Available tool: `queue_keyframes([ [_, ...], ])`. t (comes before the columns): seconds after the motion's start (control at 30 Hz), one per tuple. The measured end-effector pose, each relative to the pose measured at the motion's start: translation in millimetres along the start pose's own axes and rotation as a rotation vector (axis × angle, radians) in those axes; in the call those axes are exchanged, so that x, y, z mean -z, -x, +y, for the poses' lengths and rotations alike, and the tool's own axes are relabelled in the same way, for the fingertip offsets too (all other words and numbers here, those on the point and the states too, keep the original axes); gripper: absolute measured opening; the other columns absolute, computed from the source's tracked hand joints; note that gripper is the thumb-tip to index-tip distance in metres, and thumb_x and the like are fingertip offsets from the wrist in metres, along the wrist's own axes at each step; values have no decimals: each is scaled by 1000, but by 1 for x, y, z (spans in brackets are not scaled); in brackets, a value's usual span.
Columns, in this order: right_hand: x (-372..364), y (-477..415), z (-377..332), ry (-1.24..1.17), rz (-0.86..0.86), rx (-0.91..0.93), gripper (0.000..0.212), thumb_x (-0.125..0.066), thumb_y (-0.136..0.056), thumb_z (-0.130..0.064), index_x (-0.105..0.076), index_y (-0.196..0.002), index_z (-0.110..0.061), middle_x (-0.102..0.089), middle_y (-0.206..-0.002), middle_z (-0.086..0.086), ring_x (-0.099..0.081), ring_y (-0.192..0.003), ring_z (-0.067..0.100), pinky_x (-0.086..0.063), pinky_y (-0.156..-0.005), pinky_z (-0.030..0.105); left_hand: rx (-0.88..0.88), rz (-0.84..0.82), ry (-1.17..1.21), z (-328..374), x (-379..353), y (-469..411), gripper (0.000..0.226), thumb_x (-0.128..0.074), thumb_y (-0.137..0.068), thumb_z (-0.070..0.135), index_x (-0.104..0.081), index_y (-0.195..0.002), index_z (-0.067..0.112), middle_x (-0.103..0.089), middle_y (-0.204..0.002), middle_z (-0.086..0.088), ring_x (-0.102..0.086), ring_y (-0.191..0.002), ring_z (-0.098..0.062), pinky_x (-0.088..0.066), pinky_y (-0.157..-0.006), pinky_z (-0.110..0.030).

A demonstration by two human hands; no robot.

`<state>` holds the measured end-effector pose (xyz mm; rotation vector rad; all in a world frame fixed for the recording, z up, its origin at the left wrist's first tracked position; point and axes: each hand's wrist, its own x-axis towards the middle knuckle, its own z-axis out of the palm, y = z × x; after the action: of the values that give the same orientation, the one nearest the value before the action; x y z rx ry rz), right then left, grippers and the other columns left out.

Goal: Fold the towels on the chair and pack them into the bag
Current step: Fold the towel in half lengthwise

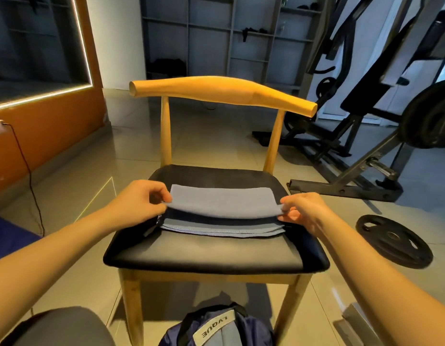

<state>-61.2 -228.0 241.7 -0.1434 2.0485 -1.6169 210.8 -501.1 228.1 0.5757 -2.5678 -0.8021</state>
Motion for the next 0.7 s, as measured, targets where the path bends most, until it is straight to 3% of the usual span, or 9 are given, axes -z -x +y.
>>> queue_keyframes([
  [0.13, 5, 11, 17, 82, -18, 10, 27, -65, -82, 17, -70, -105, 4, -64, -109, 19, -70, -93, 36, -65, -65, 38, 0, -28, -34, -2, -5, 13, 20, -71, -87, 6, -73, -88, 25, -73, -95, 10, -70, -83, -8, -61, -81, -28],
  [0.33, 10, 19, 28, 162, -39, 72, 24, -65, -85, 14, -69, -104, 2, -66, -106, 18, -71, -92, 33, -64, -68, 35, 32, -13, -7, -10, -11, 18, 19, -70, -90, 7, -71, -88, 26, -73, -99, 12, -70, -89, -8, -57, -79, -22],
  [0.57, 8, 17, 37, 375, -29, 182, 15, -66, -88, 7, -69, -99, -4, -67, -101, 17, -68, -90, 30, -62, -70, 33, -24, -32, -103, -25, -15, 25, 22, -72, -88, 7, -67, -79, 27, -70, -102, 20, -64, -94, 11, -48, -75, -8],
  [0.7, 4, 14, 36, 576, -34, 237, 14, -68, -88, 3, -65, -96, -8, -66, -97, 15, -66, -84, 24, -58, -64, 30, -96, -109, -272, -21, -14, 30, 25, -73, -86, 13, -63, -75, 33, -67, -104, 19, -63, -97, 2, -55, -85, -22],
])
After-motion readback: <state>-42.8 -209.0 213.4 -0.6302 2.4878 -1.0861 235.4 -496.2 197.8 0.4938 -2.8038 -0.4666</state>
